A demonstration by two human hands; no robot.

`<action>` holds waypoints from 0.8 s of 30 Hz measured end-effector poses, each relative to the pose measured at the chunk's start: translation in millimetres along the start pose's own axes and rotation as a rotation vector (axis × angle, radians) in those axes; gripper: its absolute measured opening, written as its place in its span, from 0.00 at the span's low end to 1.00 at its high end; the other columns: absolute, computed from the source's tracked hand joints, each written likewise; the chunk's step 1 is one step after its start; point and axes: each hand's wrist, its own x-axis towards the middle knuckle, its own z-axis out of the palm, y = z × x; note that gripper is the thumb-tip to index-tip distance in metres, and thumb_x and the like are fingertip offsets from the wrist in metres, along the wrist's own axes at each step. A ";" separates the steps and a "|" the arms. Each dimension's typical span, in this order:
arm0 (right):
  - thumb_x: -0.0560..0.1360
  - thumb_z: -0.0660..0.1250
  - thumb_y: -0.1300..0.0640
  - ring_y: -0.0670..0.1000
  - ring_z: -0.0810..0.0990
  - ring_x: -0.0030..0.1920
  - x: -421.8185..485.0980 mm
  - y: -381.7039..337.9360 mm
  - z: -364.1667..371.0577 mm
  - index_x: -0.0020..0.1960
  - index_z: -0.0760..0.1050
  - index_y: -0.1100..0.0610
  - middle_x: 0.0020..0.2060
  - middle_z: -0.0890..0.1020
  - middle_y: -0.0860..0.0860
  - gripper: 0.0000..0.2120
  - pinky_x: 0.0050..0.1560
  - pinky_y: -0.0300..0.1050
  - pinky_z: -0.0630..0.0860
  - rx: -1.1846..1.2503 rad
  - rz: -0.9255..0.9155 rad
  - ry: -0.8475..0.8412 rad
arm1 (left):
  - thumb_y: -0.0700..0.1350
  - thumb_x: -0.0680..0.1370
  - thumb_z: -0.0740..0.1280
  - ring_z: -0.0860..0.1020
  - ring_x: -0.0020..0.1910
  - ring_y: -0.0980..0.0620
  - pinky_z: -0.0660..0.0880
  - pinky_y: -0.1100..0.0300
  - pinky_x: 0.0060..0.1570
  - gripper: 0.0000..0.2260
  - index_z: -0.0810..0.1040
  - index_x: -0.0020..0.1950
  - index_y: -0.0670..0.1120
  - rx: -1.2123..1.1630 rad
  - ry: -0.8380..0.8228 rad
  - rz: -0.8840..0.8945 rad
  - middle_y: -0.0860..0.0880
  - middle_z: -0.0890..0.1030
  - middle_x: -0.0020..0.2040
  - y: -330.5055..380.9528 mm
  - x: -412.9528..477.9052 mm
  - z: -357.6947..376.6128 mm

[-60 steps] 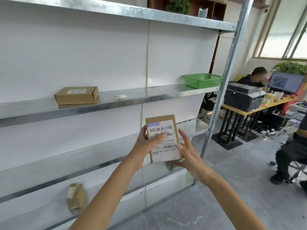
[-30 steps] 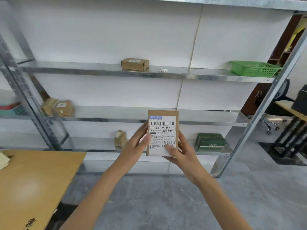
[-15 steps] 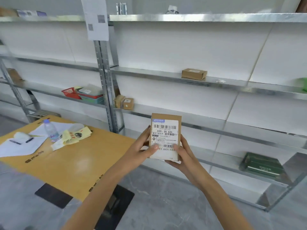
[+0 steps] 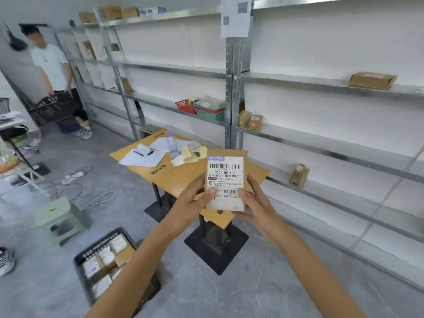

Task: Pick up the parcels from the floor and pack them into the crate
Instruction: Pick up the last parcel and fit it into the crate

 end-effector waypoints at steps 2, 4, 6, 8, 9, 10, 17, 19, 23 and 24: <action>0.69 0.65 0.43 0.48 0.79 0.60 -3.8 3.9 23.5 0.72 0.57 0.40 0.57 0.82 0.45 0.34 0.63 0.53 0.75 0.032 0.009 -0.024 | 0.49 0.79 0.61 0.76 0.58 0.61 0.75 0.66 0.52 0.16 0.72 0.67 0.53 0.012 0.106 -0.003 0.57 0.78 0.62 -3.8 -19.3 -12.2; 0.69 0.66 0.43 0.49 0.79 0.60 -5.6 9.6 43.1 0.72 0.58 0.41 0.58 0.81 0.47 0.34 0.64 0.54 0.74 0.060 0.030 -0.048 | 0.50 0.79 0.62 0.77 0.56 0.61 0.76 0.67 0.48 0.13 0.74 0.64 0.55 0.006 0.211 -0.029 0.58 0.79 0.60 -8.1 -35.1 -21.1; 0.69 0.65 0.42 0.49 0.78 0.61 -7.3 13.9 60.1 0.72 0.58 0.40 0.59 0.81 0.47 0.33 0.64 0.55 0.74 0.057 0.046 -0.075 | 0.51 0.78 0.62 0.78 0.57 0.59 0.76 0.66 0.49 0.14 0.74 0.64 0.54 0.015 0.282 -0.046 0.58 0.79 0.60 -13.0 -48.9 -29.5; 0.69 0.65 0.42 0.50 0.78 0.61 -7.7 18.1 73.6 0.72 0.59 0.41 0.59 0.81 0.47 0.33 0.64 0.55 0.74 0.056 0.070 -0.107 | 0.50 0.78 0.62 0.78 0.57 0.59 0.76 0.67 0.48 0.16 0.74 0.66 0.51 0.034 0.325 -0.061 0.56 0.79 0.60 -16.9 -60.7 -38.3; 0.69 0.65 0.43 0.49 0.78 0.61 -7.3 20.5 79.1 0.71 0.59 0.41 0.59 0.81 0.47 0.32 0.64 0.55 0.74 0.063 0.088 -0.118 | 0.50 0.78 0.63 0.78 0.56 0.58 0.76 0.69 0.46 0.16 0.74 0.66 0.50 0.038 0.340 -0.080 0.55 0.80 0.60 -17.8 -65.7 -43.3; 0.70 0.65 0.43 0.49 0.79 0.60 -7.1 22.3 84.1 0.71 0.60 0.41 0.58 0.81 0.47 0.31 0.63 0.54 0.75 0.060 0.101 -0.129 | 0.50 0.78 0.63 0.79 0.55 0.58 0.75 0.70 0.44 0.17 0.74 0.66 0.49 0.042 0.354 -0.099 0.55 0.80 0.59 -17.7 -70.9 -48.3; 0.71 0.62 0.41 0.47 0.77 0.62 -10.6 36.7 130.5 0.70 0.59 0.40 0.60 0.79 0.43 0.29 0.63 0.52 0.75 0.008 0.151 -0.215 | 0.50 0.79 0.63 0.78 0.55 0.61 0.75 0.69 0.48 0.14 0.76 0.64 0.51 0.051 0.384 -0.135 0.56 0.80 0.57 -30.1 -107.4 -86.1; 0.71 0.61 0.40 0.46 0.76 0.63 -10.2 40.2 149.7 0.68 0.59 0.37 0.61 0.77 0.42 0.27 0.63 0.51 0.75 -0.026 0.155 -0.252 | 0.50 0.79 0.63 0.78 0.54 0.61 0.75 0.70 0.47 0.14 0.76 0.64 0.51 0.050 0.397 -0.148 0.57 0.80 0.57 -35.5 -119.1 -102.4; 0.72 0.60 0.40 0.45 0.76 0.62 -0.5 47.4 196.0 0.68 0.57 0.35 0.63 0.75 0.42 0.26 0.62 0.51 0.75 -0.097 0.152 -0.272 | 0.52 0.78 0.63 0.78 0.54 0.62 0.75 0.67 0.50 0.13 0.76 0.62 0.55 0.075 0.385 -0.175 0.59 0.80 0.56 -54.6 -135.0 -150.4; 0.73 0.60 0.41 0.46 0.76 0.62 3.9 50.5 209.5 0.69 0.57 0.36 0.63 0.76 0.43 0.26 0.63 0.52 0.75 -0.105 0.150 -0.264 | 0.53 0.78 0.63 0.78 0.55 0.61 0.75 0.68 0.49 0.13 0.76 0.62 0.55 0.082 0.382 -0.179 0.59 0.80 0.56 -60.1 -137.9 -164.7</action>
